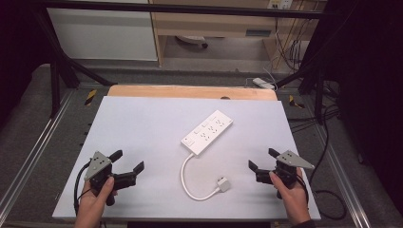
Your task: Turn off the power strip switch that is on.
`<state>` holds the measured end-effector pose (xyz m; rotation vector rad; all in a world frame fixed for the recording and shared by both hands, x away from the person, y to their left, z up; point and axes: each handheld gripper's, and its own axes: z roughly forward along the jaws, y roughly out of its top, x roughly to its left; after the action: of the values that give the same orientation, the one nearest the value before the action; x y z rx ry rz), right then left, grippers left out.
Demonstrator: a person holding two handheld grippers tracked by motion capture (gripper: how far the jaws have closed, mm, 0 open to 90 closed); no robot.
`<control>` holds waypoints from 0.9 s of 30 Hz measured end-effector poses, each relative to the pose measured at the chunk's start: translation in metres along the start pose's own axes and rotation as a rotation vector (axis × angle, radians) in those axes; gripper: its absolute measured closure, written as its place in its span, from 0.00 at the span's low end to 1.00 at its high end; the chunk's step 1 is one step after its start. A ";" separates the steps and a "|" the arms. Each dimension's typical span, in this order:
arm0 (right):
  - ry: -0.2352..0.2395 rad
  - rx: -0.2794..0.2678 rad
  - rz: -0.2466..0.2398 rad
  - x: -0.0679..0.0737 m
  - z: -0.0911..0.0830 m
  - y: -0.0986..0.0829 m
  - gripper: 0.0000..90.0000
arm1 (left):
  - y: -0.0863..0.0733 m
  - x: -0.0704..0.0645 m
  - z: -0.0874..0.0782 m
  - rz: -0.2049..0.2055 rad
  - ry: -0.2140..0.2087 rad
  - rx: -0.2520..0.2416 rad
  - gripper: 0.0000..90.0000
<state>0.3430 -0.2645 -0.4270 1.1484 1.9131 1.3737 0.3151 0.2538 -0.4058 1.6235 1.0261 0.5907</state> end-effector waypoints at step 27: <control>0.025 0.022 0.039 0.014 0.007 0.016 0.03 | -0.003 -0.001 0.004 0.004 0.015 0.031 0.06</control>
<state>0.3469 -0.2470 -0.4138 1.1903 1.9377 1.3967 0.3163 0.2511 -0.4098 1.6506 1.0476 0.5928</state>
